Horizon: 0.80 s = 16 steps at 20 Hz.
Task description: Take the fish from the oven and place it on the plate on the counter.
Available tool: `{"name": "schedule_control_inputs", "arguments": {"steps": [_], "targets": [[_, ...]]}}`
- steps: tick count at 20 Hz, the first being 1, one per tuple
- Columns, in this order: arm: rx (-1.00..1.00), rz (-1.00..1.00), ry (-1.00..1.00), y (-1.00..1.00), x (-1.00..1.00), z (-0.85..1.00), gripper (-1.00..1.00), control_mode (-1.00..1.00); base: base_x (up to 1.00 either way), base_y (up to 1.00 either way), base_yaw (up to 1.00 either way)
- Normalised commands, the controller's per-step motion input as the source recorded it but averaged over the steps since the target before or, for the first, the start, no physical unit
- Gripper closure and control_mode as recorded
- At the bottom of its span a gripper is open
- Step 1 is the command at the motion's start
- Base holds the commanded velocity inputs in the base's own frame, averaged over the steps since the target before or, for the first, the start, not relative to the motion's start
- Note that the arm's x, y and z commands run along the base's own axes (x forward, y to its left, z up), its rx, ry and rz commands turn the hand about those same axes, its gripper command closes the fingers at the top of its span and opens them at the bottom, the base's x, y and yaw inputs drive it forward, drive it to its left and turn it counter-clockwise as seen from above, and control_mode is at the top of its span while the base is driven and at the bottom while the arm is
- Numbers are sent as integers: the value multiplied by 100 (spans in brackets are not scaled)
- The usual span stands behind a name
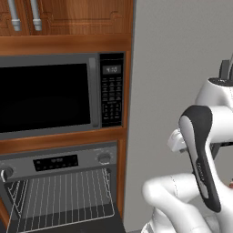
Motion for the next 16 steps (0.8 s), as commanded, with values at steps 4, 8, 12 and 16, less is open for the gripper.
{"name": "schedule_control_inputs", "arguments": {"steps": [4,8,12,16], "targets": [[0,-14,7,-9,17,-15,100,-100,0,0,0],[0,-10,0,-13,1,-5,100,-100,0,0,0],[0,-11,0,-28,0,-5,100,100,0,-13,-4],[0,0,0,0,0,0,100,100,-2,-58,-17]]}}
